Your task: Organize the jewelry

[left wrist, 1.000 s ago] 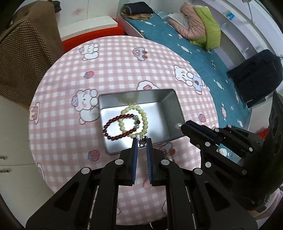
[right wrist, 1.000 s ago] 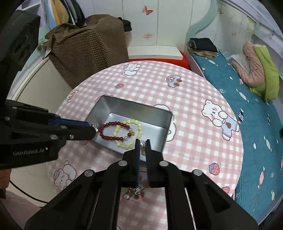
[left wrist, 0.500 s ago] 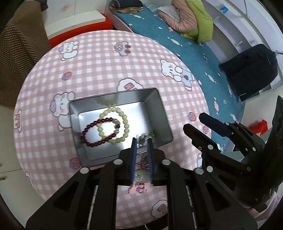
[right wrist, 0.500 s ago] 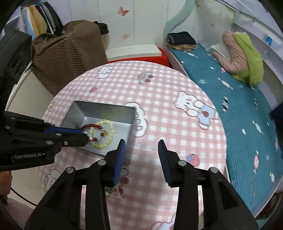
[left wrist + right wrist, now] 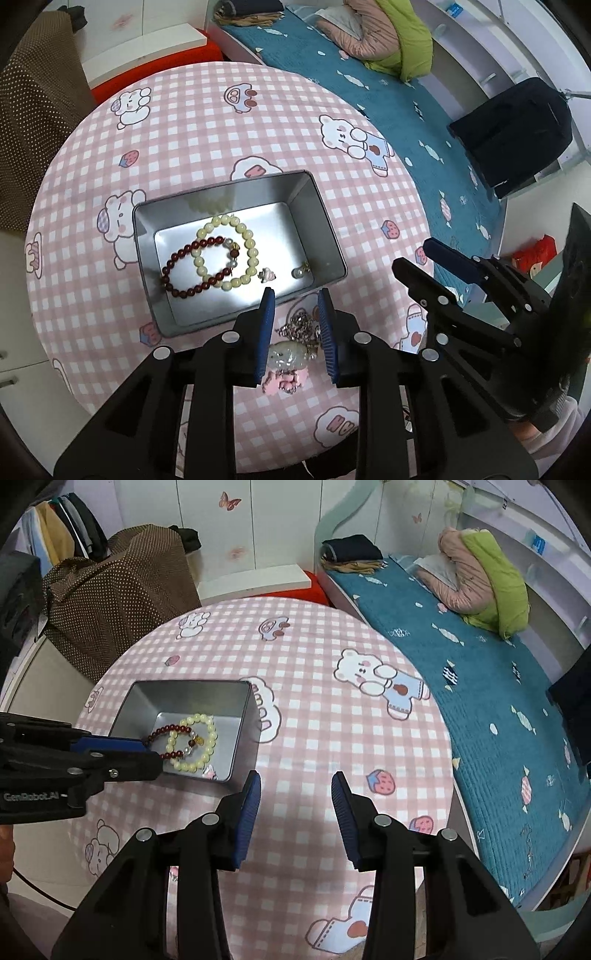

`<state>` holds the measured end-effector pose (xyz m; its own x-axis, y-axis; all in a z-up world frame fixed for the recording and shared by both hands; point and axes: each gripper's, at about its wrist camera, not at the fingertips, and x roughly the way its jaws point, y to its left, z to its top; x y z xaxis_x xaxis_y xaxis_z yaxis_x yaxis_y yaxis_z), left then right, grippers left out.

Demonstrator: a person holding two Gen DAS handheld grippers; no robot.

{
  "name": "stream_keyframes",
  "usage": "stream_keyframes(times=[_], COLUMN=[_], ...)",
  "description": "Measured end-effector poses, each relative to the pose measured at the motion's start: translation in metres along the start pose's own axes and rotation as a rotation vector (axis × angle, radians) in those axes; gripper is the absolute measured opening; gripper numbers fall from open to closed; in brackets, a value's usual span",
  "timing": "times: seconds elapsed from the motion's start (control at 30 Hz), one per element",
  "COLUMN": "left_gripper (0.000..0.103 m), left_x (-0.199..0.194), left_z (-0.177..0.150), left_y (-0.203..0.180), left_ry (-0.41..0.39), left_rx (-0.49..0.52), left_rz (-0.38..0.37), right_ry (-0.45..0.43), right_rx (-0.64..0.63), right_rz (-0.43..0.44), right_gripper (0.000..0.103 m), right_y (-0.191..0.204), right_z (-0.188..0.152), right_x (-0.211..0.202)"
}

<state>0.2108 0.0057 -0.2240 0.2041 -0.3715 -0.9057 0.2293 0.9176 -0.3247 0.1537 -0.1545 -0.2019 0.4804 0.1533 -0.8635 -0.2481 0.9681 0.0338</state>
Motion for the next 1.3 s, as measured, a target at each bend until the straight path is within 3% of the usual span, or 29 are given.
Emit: stream_keyframes(times=[0.17, 0.3, 0.57, 0.97, 1.13, 1.2, 1.3], left_gripper=[0.025, 0.025, 0.03, 0.039, 0.044, 0.044, 0.044], left_x=[-0.003, -0.002, 0.003, 0.024, 0.034, 0.038, 0.041], left_z=[-0.01, -0.018, -0.033, -0.054, -0.062, -0.064, -0.066], left_y=[0.0, 0.002, 0.009, 0.024, 0.033, 0.038, 0.045], left_ry=[0.006, 0.018, 0.051, 0.115, 0.142, 0.157, 0.165], left_rx=[0.001, -0.012, -0.042, -0.09, -0.118, -0.14, -0.164], left_rz=[0.004, 0.024, 0.022, 0.032, 0.039, 0.04, 0.035], right_ry=[0.035, 0.084, 0.135, 0.127, 0.14, 0.156, 0.162], right_rx=[-0.009, -0.026, -0.036, -0.124, -0.161, -0.155, -0.149], right_rz=[0.017, 0.006, 0.058, 0.103, 0.098, 0.105, 0.105], right_gripper=[0.04, 0.055, 0.055, 0.055, 0.042, 0.029, 0.021], right_y=[0.005, 0.01, 0.017, 0.041, 0.049, 0.048, 0.047], right_z=[-0.011, -0.022, -0.043, -0.055, -0.056, -0.057, -0.058], right_x=[0.005, 0.014, 0.025, 0.04, 0.053, 0.061, 0.065])
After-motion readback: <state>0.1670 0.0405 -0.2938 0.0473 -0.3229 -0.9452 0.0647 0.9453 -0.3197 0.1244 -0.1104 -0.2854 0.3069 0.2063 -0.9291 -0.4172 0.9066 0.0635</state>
